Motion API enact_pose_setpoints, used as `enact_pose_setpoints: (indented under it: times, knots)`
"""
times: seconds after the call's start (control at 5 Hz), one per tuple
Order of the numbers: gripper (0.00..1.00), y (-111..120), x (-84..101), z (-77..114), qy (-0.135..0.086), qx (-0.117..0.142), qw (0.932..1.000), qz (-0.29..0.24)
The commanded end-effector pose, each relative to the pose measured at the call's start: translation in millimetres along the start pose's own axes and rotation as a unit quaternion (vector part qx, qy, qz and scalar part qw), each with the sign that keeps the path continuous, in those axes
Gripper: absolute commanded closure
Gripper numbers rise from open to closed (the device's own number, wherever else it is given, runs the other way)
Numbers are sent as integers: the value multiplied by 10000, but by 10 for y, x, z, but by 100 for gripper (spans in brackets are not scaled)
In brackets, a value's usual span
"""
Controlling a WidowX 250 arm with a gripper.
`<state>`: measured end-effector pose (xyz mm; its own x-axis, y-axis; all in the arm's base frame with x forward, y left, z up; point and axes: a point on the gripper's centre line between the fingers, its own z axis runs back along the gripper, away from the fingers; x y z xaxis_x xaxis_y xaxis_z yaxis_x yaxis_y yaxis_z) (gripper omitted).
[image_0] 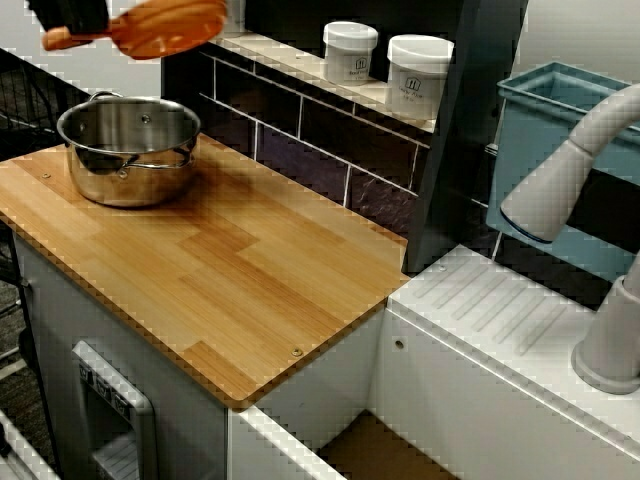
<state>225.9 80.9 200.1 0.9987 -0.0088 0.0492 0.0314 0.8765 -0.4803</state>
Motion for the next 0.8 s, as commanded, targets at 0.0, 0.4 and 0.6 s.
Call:
enact_pose_setpoints:
  times: [0.0,0.4,0.6]
  knots:
    - [100,-320,20,-384,-89,1306,9899,-549]
    - [100,-358,74,-807,84,1860,9799,-714]
    - [100,-329,89,-1032,174,2164,9734,-733]
